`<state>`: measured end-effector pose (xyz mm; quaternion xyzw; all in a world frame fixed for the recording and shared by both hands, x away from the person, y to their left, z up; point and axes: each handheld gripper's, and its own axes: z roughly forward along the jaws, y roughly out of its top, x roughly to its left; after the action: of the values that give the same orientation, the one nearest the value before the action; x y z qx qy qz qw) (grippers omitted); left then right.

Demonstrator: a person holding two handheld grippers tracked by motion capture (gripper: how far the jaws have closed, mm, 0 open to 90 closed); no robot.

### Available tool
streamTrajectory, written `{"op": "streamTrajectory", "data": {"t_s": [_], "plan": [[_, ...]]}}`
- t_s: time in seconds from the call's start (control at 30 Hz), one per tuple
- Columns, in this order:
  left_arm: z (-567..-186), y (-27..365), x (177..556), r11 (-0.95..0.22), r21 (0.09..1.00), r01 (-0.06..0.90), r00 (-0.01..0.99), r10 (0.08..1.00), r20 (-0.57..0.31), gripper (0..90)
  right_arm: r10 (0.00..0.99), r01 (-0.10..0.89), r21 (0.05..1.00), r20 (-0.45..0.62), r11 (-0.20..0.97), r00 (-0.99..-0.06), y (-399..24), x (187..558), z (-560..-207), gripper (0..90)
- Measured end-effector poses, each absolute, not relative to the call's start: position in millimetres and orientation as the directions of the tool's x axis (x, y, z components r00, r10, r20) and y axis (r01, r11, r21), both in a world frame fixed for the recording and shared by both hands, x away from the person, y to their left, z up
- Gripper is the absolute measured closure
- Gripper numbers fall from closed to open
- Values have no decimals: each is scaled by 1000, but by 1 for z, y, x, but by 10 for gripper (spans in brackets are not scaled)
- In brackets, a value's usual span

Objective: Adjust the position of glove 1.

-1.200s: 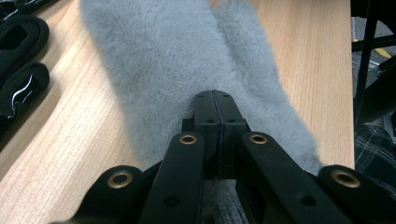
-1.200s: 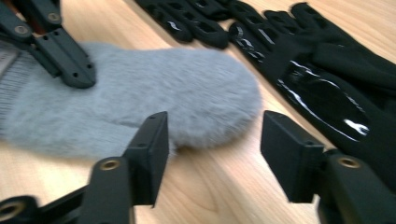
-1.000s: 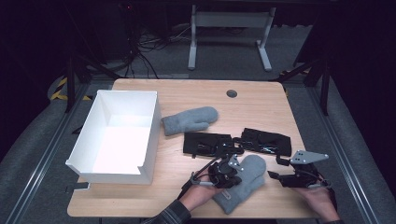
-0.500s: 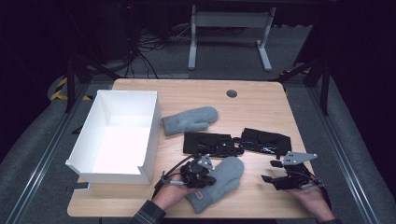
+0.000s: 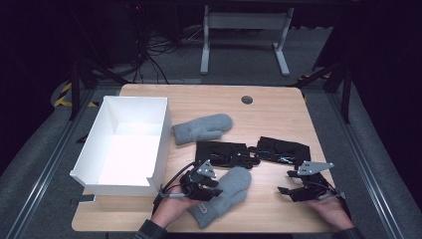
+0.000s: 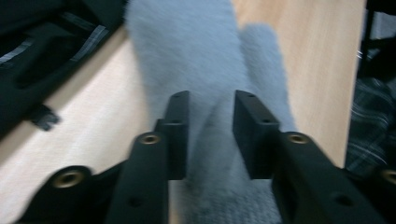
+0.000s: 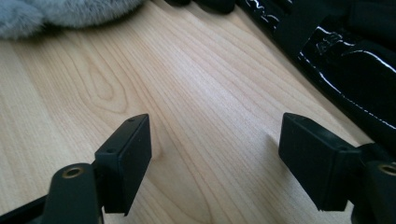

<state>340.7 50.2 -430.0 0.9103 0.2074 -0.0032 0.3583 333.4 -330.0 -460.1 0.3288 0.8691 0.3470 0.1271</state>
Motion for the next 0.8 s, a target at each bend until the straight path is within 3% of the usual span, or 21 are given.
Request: {"op": "streamTrajectory", "data": {"t_s": [0.23, 0.47, 0.7, 0.8], "plan": [[-417, 53, 361, -628, 679, 381, 895, 435, -99, 453, 655, 456, 697, -26, 553, -755, -327, 331, -464, 192], [-412, 55, 381, -614, 693, 378, 876, 480, -52, 421, 647, 431, 725, -27, 537, -762, -329, 331, -469, 168], [-407, 56, 406, -591, 707, 389, 833, 554, 5, 513, 650, 429, 733, -24, 528, -759, -329, 330, -470, 167], [-403, 54, 422, -572, 720, 394, 800, 599, 38, 625, 651, 428, 734, -25, 528, -759, -329, 330, -470, 167]]}}
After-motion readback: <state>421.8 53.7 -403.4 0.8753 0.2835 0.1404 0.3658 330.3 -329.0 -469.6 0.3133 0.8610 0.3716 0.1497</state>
